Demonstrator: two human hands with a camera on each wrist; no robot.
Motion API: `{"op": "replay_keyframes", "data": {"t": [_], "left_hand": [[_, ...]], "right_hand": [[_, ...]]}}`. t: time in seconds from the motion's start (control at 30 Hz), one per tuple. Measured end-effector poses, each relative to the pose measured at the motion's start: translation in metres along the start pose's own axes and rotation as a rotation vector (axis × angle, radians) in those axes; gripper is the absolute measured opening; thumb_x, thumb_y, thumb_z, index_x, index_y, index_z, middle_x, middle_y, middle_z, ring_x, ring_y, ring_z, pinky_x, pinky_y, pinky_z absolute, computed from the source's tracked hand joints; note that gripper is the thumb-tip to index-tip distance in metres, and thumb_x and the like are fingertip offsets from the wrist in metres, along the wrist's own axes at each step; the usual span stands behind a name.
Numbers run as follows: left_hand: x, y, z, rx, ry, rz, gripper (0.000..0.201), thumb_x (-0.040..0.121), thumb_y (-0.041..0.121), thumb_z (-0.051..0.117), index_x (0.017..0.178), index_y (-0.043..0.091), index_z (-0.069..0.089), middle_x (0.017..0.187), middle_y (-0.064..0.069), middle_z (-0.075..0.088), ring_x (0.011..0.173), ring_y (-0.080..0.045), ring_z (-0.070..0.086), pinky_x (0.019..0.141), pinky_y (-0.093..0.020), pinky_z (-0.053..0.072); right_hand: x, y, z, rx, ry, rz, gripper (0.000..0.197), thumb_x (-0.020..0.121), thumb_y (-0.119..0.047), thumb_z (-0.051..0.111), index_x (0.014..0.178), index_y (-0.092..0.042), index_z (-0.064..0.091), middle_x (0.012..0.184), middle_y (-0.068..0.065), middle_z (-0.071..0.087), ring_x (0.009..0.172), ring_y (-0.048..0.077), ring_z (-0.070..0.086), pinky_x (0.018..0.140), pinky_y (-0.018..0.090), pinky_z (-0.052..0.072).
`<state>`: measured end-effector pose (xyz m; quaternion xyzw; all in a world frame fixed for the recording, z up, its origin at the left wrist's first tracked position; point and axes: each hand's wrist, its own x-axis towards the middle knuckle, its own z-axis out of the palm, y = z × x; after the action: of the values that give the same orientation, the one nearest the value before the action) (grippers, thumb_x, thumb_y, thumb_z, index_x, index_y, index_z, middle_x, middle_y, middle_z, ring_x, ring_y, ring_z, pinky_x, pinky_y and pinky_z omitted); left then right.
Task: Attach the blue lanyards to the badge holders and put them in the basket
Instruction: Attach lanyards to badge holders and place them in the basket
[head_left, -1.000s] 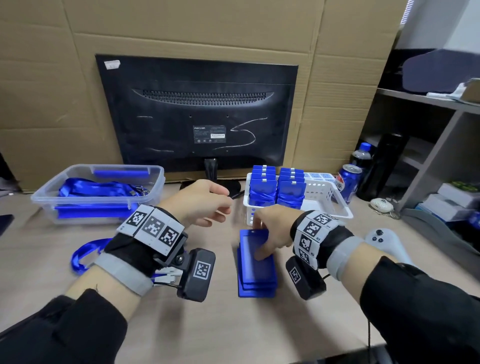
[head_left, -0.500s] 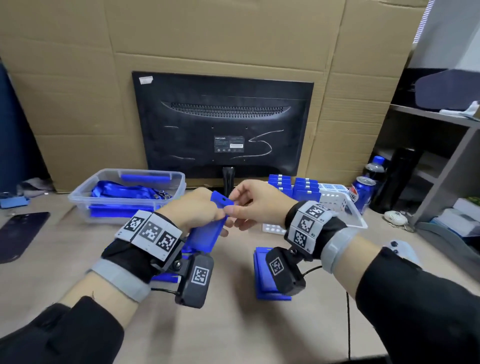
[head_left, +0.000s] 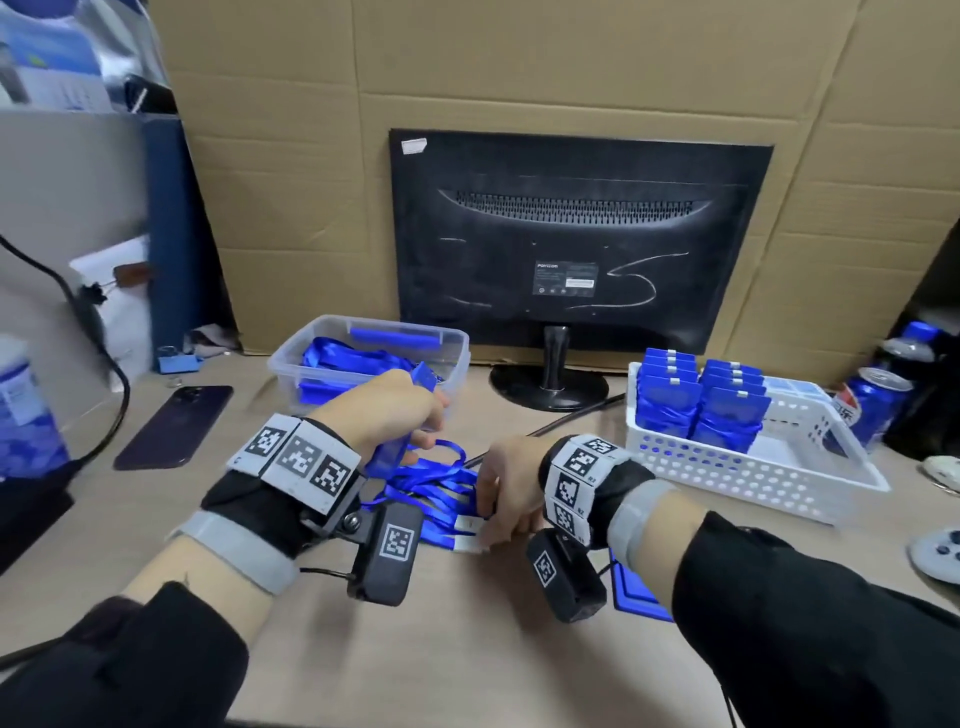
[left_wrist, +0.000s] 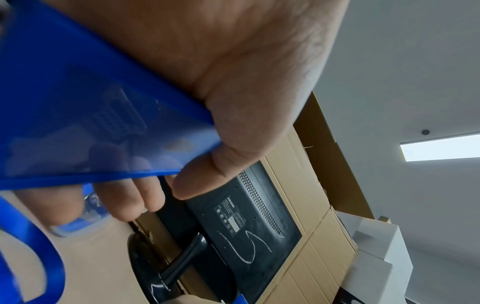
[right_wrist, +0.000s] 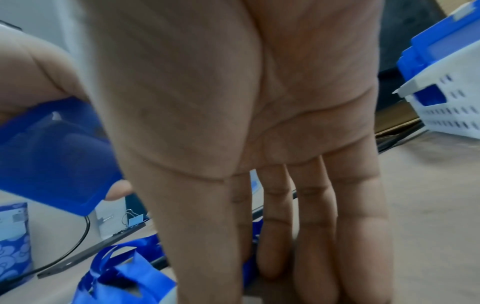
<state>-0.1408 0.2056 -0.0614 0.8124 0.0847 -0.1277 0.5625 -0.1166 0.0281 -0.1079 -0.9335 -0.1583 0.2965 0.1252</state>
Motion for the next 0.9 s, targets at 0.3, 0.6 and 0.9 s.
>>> {"op": "replay_keyframes", "data": {"t": [0.3,0.6,0.9], "left_hand": [[0.009,-0.006,0.008,0.137,-0.144,0.036,0.025,0.093,0.0,0.067,0.114,0.013,0.064,0.109,-0.011,0.078,0.091,-0.022,0.07,0.085,-0.039,0.056],[0.009,-0.003,0.005,0.134,-0.026,0.13,0.029,0.088,-0.011,0.066,0.11,0.008,0.069,0.075,-0.022,0.067,0.065,-0.029,0.058,0.07,-0.04,0.052],[-0.002,0.015,-0.002,-0.035,0.077,0.294,0.02,0.094,-0.01,0.064,0.108,0.004,0.067,0.073,-0.02,0.066,0.059,-0.028,0.056,0.062,-0.035,0.053]], "right_hand": [[-0.008,0.006,-0.025,0.138,0.034,-0.124,0.015,0.091,-0.032,0.082,0.09,-0.02,0.072,0.088,0.006,0.081,0.075,0.019,0.078,0.079,0.029,0.063],[-0.026,0.015,-0.048,0.456,0.267,-0.151,0.018,0.102,-0.019,0.067,0.094,-0.003,0.071,0.081,0.008,0.077,0.068,0.016,0.075,0.072,0.033,0.066],[-0.042,0.01,-0.053,0.518,0.225,-0.227,0.047,0.093,-0.025,0.08,0.134,-0.014,0.06,0.103,0.004,0.075,0.085,0.027,0.079,0.08,0.042,0.066]]}}
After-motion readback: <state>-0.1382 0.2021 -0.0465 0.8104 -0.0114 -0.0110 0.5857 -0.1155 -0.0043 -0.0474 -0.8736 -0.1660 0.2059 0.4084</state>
